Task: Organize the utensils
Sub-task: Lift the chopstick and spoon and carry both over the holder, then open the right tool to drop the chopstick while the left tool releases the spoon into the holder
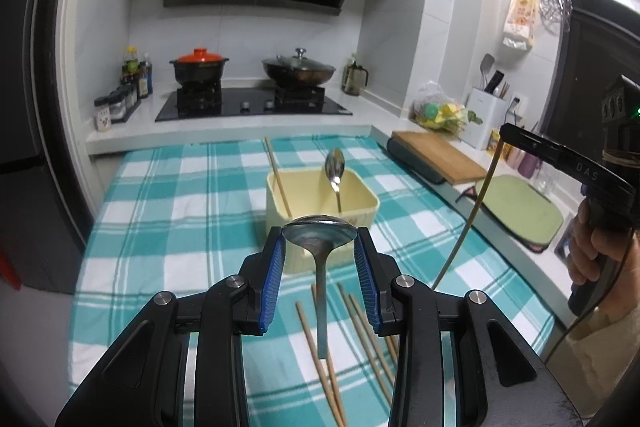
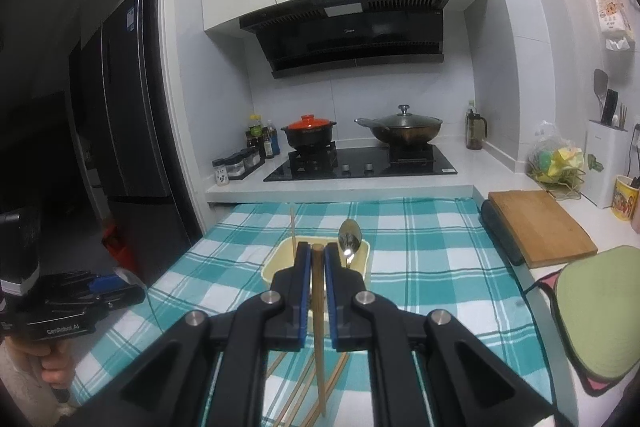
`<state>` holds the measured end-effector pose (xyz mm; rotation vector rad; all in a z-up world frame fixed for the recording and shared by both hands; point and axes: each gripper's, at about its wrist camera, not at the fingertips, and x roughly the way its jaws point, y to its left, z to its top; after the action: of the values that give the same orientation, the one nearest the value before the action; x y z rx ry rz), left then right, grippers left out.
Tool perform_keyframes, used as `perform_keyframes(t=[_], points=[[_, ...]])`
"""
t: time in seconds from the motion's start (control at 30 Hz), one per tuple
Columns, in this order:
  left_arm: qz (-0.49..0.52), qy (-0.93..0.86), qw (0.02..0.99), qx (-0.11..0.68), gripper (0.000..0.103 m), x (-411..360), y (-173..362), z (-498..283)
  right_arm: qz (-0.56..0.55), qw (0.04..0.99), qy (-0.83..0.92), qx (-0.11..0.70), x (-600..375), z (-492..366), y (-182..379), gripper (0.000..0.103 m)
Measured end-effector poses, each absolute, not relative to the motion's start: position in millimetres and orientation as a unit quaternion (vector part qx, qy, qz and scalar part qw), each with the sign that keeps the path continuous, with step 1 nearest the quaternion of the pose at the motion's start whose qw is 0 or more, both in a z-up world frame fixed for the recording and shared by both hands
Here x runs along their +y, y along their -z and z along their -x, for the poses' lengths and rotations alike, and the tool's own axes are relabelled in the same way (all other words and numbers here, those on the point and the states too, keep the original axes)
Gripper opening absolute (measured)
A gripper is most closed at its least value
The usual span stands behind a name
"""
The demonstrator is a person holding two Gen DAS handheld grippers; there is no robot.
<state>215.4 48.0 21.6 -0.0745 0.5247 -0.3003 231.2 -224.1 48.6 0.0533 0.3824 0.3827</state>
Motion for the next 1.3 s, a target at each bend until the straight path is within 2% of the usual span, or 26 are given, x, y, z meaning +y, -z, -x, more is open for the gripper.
perform_keyframes(t=[0.33, 0.53, 0.7, 1.07, 1.1, 1.13, 1.17, 1.23, 1.27, 1.3], points=[[0.033, 0.145, 0.966, 0.212, 0.035, 41.2, -87.6, -291.1, -0.008, 0.969, -0.195, 0.151, -204.3, -302.5, -116.3, 0.007], [0.049, 0.145, 0.965, 0.215, 0.035, 28.9, -86.5, -350.6, 0.006, 0.972, -0.195, 0.133, -183.3, -346.0, -127.3, 0.007], [0.05, 0.141, 0.957, 0.248, 0.035, 16.8, -54.7, -394.1, 0.004, 0.965, -0.205, 0.162, -168.6, -387.7, -102.6, 0.007], [0.053, 0.116, 0.926, 0.355, 0.037, 7.8, 40.7, -456.7, -0.026, 0.921, -0.233, 0.312, -147.3, -478.7, 9.3, 0.007], [0.059, 0.109, 0.922, 0.367, 0.039, 9.2, 47.0, -461.5, -0.031, 0.916, -0.237, 0.321, -145.6, -484.9, 16.8, 0.009], [0.067, 0.103, 0.919, 0.376, 0.047, 11.7, 50.2, -463.7, -0.032, 0.914, -0.237, 0.329, -143.9, -490.8, 23.1, 0.009], [0.076, 0.097, 0.916, 0.382, 0.053, 15.6, 50.5, -464.9, -0.028, 0.914, -0.23, 0.332, -142.8, -494.6, 27.9, 0.013], [0.096, 0.096, 0.916, 0.377, 0.067, 26.0, 41.6, -457.9, -0.028, 0.917, -0.219, 0.334, -142.2, -497.0, 28.1, 0.033], [0.097, 0.095, 0.918, 0.373, 0.069, 30.0, 34.5, -452.8, -0.034, 0.919, -0.216, 0.329, -144.3, -494.5, 25.2, 0.045], [0.093, 0.092, 0.921, 0.366, 0.072, 35.0, 24.3, -444.9, -0.045, 0.922, -0.213, 0.319, -149.3, -489.8, 17.8, 0.048]])
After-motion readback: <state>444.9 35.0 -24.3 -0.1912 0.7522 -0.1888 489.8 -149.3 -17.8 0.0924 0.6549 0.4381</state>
